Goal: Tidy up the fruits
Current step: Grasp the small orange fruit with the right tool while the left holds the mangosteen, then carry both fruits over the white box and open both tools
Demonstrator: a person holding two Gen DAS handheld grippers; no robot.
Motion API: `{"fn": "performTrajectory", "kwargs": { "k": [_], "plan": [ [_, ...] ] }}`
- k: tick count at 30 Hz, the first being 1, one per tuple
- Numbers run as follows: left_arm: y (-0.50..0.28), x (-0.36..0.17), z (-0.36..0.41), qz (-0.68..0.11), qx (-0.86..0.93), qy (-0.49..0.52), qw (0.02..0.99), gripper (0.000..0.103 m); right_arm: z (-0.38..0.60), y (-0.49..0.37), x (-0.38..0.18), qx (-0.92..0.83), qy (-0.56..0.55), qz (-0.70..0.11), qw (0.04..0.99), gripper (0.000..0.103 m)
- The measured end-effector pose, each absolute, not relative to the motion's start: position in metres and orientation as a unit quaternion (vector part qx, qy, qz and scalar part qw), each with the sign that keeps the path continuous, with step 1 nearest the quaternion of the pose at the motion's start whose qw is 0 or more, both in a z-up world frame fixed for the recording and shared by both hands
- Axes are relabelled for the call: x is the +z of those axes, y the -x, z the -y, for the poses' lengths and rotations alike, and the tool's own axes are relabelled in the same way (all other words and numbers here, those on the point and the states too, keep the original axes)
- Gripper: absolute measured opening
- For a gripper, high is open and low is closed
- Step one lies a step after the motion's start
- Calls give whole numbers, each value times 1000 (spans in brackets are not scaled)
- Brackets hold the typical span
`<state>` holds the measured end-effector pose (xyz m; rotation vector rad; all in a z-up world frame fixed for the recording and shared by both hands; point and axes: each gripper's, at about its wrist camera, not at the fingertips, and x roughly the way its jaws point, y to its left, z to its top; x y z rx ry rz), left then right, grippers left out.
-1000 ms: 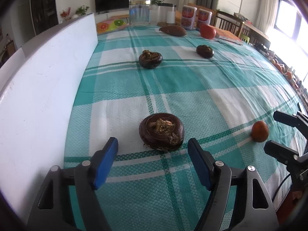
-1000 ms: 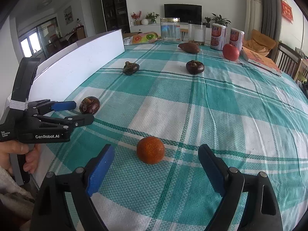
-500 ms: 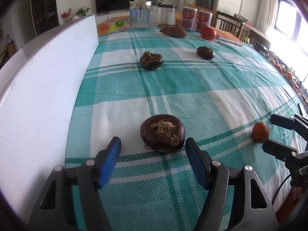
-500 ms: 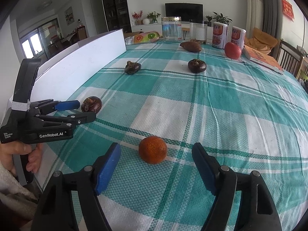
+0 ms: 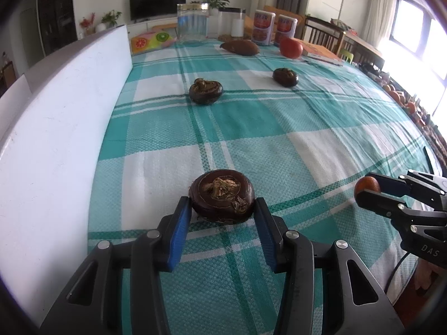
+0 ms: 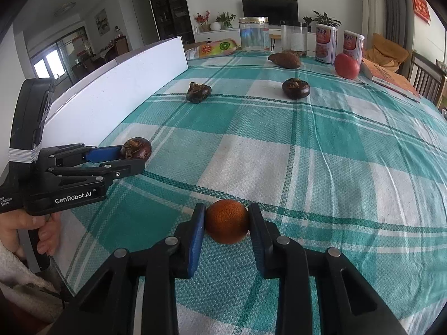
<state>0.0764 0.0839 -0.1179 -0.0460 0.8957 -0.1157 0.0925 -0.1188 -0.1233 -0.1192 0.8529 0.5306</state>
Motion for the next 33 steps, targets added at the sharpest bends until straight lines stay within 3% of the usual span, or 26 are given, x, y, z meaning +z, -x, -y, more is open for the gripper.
{"fn": "performTrajectory", "kwargs": {
  "k": [8,14,22,27,33],
  "plan": [
    [-55,-70,-95,-410,-99,82,903,47,144,-97,-117,262,-97,-454,846,31],
    [-35,-20,-122,-376,-122,139,908,47,119,-100,-84,304,-99,-465,826,31],
    [-8,41,-208,-318,-60,172,930,47,38,-105,-3,402,-87,-420,809,31],
    [1,27,-268,-333,44,173,926,47,-42,-98,16,471,-77,-422,771,31],
    [10,-20,-307,-394,128,178,892,47,-125,-80,-15,507,-33,-470,722,31]
  ]
}}
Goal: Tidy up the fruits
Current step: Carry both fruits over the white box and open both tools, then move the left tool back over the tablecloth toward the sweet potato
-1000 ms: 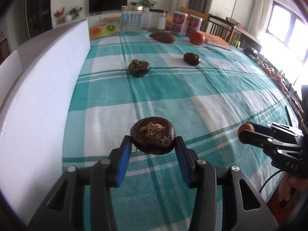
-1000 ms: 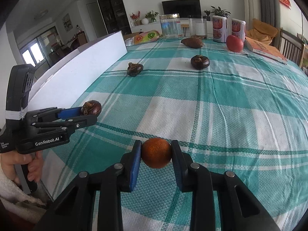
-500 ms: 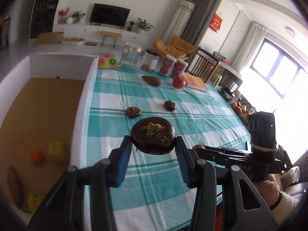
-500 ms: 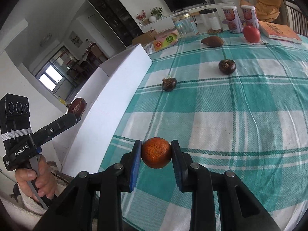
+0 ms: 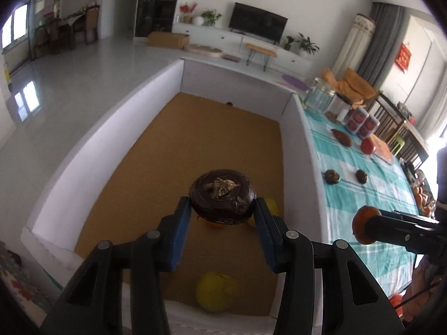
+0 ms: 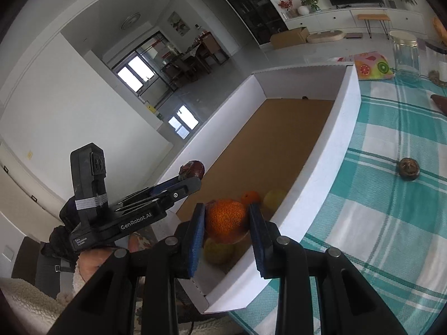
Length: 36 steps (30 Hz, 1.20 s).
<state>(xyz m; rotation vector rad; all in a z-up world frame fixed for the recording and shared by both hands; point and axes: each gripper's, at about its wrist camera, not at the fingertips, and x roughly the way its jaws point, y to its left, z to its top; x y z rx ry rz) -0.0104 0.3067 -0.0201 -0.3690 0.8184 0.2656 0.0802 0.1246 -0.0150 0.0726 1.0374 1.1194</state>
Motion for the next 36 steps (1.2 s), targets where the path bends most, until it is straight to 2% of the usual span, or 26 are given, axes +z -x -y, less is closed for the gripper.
{"fn": "performTrajectory", "kwargs": {
  "k": [3,4,6,7,13,15,17,22,27,31,36],
  "plan": [
    [13,-33,-310,-415,155,166,881,49,-152,-73,-35,499,3,-495,711,34],
    [14,-36,-308,-418,168,157,879,51,-157,-73,-39,496,8,-500,710,38],
    [14,-36,-302,-414,180,147,880,78,-152,-74,-39,497,-4,-494,713,61],
    [14,-33,-298,-404,179,146,885,81,-146,-76,-37,497,-10,-486,719,64],
    [2,-19,-253,-374,115,129,911,82,-62,-100,-25,423,-11,-451,786,79],
    [-6,-14,-230,-370,74,128,917,82,-24,-111,-30,364,-1,-449,816,89],
    [-13,-9,-202,-368,30,120,921,82,16,-122,-44,295,13,-449,843,92],
    [-31,-9,-127,-371,-75,93,921,85,116,-144,-96,111,24,-472,874,92],
    [-64,-46,-66,-388,-112,64,912,86,200,-151,-127,27,-64,-485,872,92],
    [-87,-84,-40,-402,-84,10,912,86,218,-146,-134,-1,-66,-444,894,93],
    [-102,-124,-31,-414,-42,-60,908,86,222,-141,-138,-25,-71,-421,904,99]
  ]
}}
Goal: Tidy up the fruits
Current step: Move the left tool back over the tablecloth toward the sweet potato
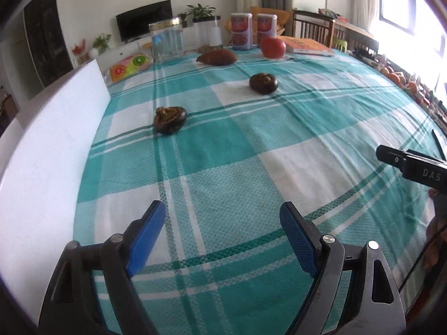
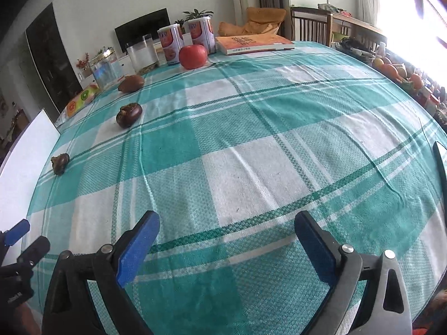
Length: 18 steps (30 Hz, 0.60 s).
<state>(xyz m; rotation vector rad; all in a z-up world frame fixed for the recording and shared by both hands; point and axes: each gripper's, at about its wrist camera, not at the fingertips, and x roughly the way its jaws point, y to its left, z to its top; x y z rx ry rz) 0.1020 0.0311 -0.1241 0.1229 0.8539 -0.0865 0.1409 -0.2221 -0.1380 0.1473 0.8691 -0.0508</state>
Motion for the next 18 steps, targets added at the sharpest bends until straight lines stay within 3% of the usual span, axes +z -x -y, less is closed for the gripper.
{"fn": "performTrajectory", "kwargs": {
  "k": [18],
  "plan": [
    [-112,-134,-43,-442,-35,-20,896,94,212,-145,-146,-31,-29,-440,897,103]
  ]
}}
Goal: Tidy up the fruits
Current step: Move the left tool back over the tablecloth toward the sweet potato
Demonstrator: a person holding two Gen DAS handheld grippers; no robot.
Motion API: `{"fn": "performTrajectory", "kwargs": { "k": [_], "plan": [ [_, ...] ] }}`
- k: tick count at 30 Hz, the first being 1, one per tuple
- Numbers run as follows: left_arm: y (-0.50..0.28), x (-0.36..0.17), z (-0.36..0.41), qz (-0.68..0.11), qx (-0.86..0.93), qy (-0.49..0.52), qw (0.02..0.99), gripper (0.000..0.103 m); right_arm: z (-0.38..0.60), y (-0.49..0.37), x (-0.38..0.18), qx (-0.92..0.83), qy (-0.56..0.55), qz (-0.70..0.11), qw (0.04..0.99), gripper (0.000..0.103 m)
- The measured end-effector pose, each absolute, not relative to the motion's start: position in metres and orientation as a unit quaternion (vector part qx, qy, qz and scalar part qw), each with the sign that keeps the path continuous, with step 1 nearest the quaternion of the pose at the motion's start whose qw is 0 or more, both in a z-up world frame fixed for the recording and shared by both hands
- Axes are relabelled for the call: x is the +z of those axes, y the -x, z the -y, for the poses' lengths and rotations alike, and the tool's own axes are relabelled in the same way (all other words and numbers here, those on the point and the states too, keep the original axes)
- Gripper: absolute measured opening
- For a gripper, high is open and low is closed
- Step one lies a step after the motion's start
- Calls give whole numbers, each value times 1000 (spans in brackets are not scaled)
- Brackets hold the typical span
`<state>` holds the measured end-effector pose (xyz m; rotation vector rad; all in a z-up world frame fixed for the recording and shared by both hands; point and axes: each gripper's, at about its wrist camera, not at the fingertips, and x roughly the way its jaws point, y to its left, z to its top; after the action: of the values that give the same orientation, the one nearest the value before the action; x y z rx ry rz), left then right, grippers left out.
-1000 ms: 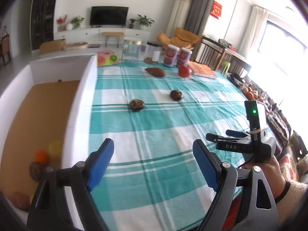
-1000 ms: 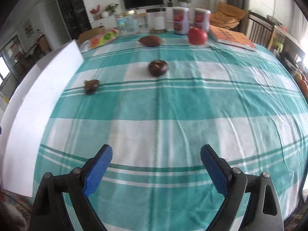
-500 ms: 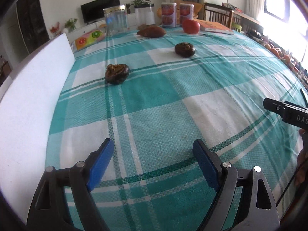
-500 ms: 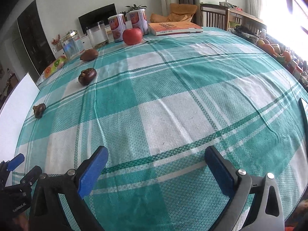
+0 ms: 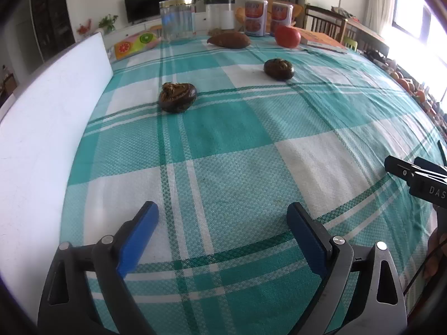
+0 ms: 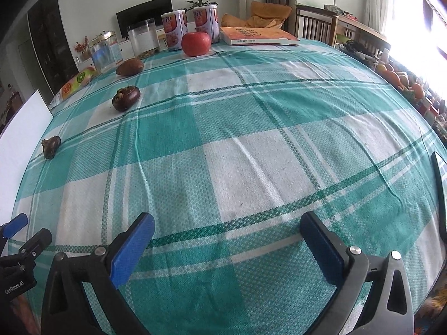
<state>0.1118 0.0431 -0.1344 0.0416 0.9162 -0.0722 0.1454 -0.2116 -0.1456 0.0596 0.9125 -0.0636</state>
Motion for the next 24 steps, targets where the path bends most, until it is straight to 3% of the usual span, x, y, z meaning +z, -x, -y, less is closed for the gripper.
{"fn": "performTrajectory", "kwargs": {
  "k": [15,24],
  "plan": [
    [-126,-110,-29,-483,-69,25,872,94,211,-145,-146,-31,-22,-443,896,103],
    [-234,-47,-20,-509,-102,168,838,94,210,-145,-147,-31,-21,-443,896,103]
  ]
}}
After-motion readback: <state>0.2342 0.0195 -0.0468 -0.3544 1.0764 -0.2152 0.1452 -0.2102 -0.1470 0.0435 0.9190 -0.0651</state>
